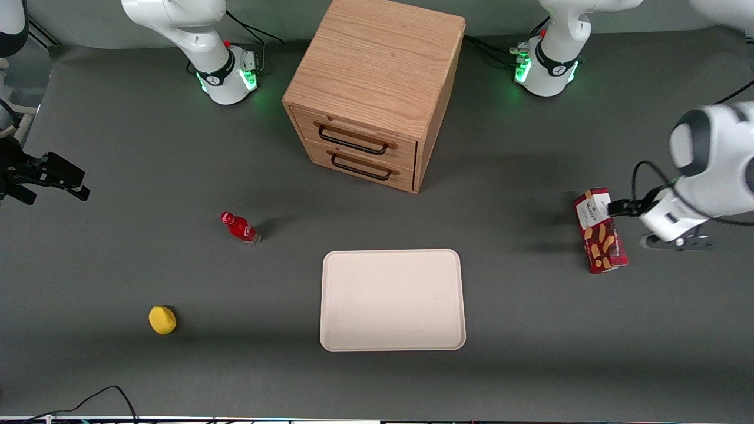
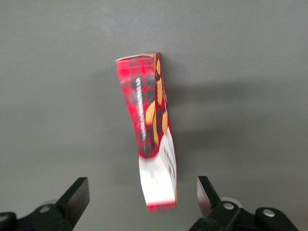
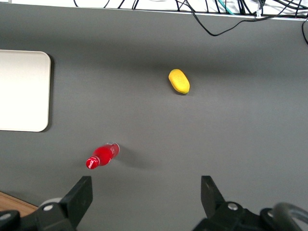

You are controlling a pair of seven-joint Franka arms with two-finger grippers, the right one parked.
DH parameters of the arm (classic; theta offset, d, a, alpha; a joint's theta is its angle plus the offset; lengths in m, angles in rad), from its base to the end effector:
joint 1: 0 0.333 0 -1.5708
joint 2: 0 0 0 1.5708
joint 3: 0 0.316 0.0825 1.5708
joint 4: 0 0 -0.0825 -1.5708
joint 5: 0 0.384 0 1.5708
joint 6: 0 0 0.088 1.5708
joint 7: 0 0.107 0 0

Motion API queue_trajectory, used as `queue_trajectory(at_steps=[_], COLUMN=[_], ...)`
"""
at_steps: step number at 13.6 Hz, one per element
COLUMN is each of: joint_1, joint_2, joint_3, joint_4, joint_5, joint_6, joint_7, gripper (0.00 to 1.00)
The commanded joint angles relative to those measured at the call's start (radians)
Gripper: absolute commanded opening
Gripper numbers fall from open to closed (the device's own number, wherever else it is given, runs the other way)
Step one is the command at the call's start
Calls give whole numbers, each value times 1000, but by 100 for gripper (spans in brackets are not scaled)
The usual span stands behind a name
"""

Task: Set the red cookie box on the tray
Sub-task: 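Move the open left gripper down over the red shortbread box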

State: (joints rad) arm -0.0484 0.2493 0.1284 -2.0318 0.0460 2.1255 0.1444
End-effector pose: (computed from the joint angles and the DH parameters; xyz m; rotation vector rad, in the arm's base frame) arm 0.5714 0.0462 0.3129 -3.0770 0.1434 0.2480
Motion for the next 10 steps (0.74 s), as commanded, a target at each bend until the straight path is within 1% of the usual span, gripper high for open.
queue_trajectory(at_steps=[1,2,3,7,10], joint_1=[-2,-2,-1,2,2], joint_2=[53,59,65,68,44], joint_3=[11,11,11,11,13], joint_4=[-74,-105,-129,-127,-110], joint_5=[-41,-64,-75,-81,-81], joint_6=[176,236,278,274,240], joint_7=[47,47,50,66,66], gripper=[97,45,0,0,0])
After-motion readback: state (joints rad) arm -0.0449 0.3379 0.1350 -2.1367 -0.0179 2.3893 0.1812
